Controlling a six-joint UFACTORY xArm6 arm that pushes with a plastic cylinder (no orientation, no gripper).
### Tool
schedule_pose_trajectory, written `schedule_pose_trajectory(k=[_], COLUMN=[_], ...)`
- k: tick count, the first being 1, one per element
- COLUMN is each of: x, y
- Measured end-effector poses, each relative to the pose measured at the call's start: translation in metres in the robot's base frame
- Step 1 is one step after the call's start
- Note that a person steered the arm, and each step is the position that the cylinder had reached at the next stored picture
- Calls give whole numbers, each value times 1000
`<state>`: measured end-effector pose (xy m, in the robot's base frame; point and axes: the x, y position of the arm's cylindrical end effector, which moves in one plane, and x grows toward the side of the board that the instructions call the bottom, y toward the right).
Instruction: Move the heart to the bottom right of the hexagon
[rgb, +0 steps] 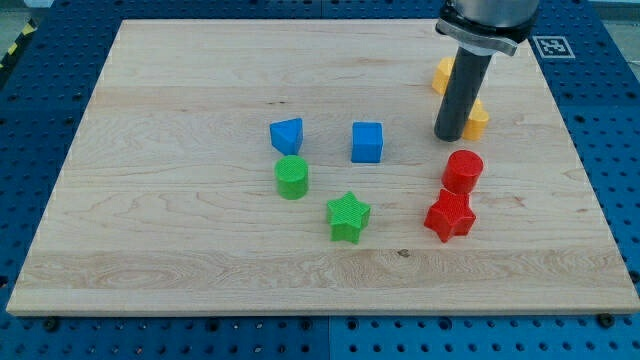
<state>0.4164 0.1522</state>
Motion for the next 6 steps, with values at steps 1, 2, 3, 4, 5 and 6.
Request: schedule_pose_trajectory(k=[1,2,3,4,5,6], x=[0,0,14,34,62,98], y=[14,25,27,45,74,80])
